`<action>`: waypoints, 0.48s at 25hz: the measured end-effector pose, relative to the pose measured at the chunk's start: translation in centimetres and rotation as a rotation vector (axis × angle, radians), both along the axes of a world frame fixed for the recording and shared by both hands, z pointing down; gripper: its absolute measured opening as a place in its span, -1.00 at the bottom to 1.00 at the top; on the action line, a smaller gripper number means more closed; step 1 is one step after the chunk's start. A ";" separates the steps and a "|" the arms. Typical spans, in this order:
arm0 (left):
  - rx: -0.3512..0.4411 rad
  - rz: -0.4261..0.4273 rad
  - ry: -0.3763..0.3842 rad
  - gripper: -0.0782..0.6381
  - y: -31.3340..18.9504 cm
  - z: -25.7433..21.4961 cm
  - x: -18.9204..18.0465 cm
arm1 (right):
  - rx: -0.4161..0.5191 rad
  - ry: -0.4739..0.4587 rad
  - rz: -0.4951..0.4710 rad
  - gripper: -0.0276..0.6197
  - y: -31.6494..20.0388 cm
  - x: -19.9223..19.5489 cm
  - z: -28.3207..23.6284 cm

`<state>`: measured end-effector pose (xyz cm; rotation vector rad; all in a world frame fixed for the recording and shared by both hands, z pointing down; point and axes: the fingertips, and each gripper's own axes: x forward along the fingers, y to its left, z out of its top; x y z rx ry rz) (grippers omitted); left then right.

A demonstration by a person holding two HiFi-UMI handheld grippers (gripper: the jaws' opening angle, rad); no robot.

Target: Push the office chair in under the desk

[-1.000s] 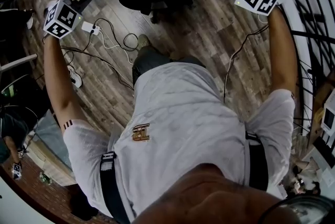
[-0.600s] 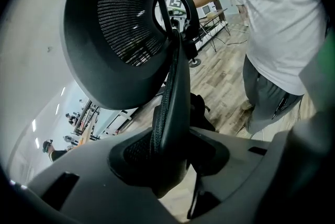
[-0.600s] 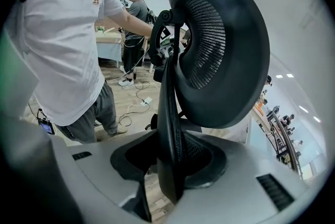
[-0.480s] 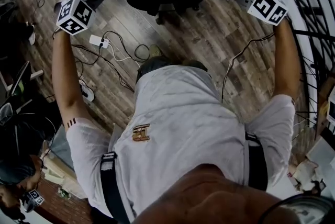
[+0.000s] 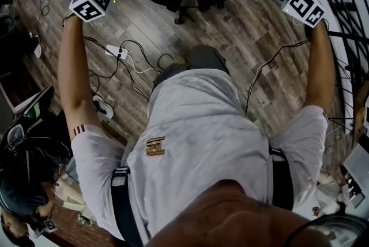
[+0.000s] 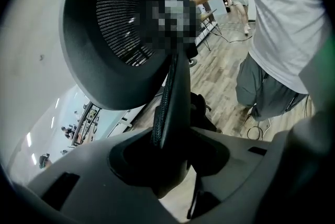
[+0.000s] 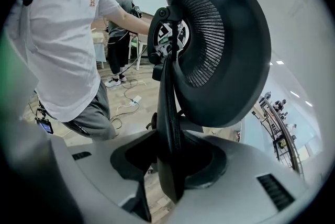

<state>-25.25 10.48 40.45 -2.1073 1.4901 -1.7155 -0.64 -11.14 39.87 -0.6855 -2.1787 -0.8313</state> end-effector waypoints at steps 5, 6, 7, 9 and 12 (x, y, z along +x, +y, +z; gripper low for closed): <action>0.012 0.024 0.001 -0.28 -1.8 0.1 -3.6 | -0.004 0.008 0.016 -0.44 -1.2 -3.1 0.0; 0.012 0.031 0.000 -0.28 -2.3 0.1 -4.2 | -0.003 0.007 0.020 -0.44 -1.5 -3.6 0.0; 0.014 0.038 0.000 -0.28 -2.7 0.1 -4.7 | 0.000 0.004 0.024 -0.45 -1.8 -4.0 0.0; 0.019 0.051 -0.002 -0.28 -3.6 0.1 -5.9 | 0.007 -0.009 0.034 -0.44 -2.4 -5.1 -0.1; 0.019 0.068 -0.006 -0.28 -5.7 0.1 -8.5 | 0.017 -0.036 0.052 -0.44 -4.0 -7.3 -0.3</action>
